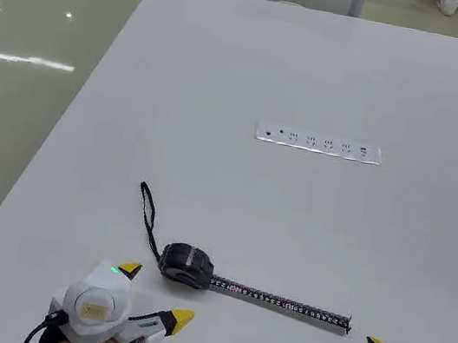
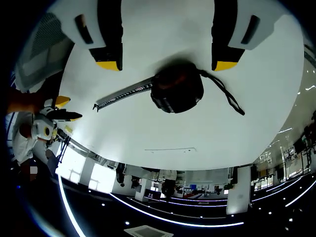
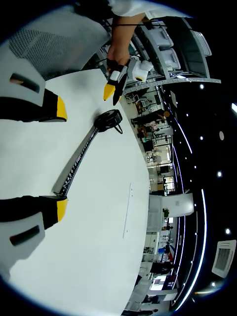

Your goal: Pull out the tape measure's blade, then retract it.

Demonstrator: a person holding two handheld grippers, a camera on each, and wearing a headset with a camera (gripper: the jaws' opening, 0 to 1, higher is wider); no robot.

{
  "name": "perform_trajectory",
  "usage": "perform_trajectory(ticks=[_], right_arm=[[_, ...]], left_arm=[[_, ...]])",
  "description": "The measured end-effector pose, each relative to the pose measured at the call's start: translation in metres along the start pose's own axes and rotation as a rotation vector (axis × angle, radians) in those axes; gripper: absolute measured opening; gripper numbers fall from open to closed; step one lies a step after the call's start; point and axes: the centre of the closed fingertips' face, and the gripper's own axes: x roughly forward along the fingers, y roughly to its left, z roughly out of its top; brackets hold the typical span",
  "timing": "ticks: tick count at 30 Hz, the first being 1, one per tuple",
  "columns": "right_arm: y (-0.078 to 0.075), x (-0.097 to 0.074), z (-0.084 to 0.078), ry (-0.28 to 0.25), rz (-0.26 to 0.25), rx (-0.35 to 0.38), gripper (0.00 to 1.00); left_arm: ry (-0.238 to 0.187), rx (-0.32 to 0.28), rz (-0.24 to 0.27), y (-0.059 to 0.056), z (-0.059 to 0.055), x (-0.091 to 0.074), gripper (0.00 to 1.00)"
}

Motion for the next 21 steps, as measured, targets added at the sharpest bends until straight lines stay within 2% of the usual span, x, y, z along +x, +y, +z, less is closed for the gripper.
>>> perform_trajectory(ticks=[2,6,13,21], right_arm=[[0.0,0.001,0.001,0.0,0.005,-0.002,0.6],[-0.001,0.002,0.002,-0.002,0.005,-0.002,0.6],[-0.003,0.004,0.003,-0.002,0.006,-0.003,0.6],[-0.005,0.007,0.004,-0.001,0.007,-0.001,0.6]], left_arm=[[0.008,0.009,0.001,-0.001,0.0,0.003,0.72],[-0.001,-0.018,0.002,-0.002,0.003,0.007,0.72],[-0.01,-0.071,0.038,0.006,0.007,0.014,0.73],[-0.019,-0.107,0.055,0.007,0.011,0.02,0.74]])
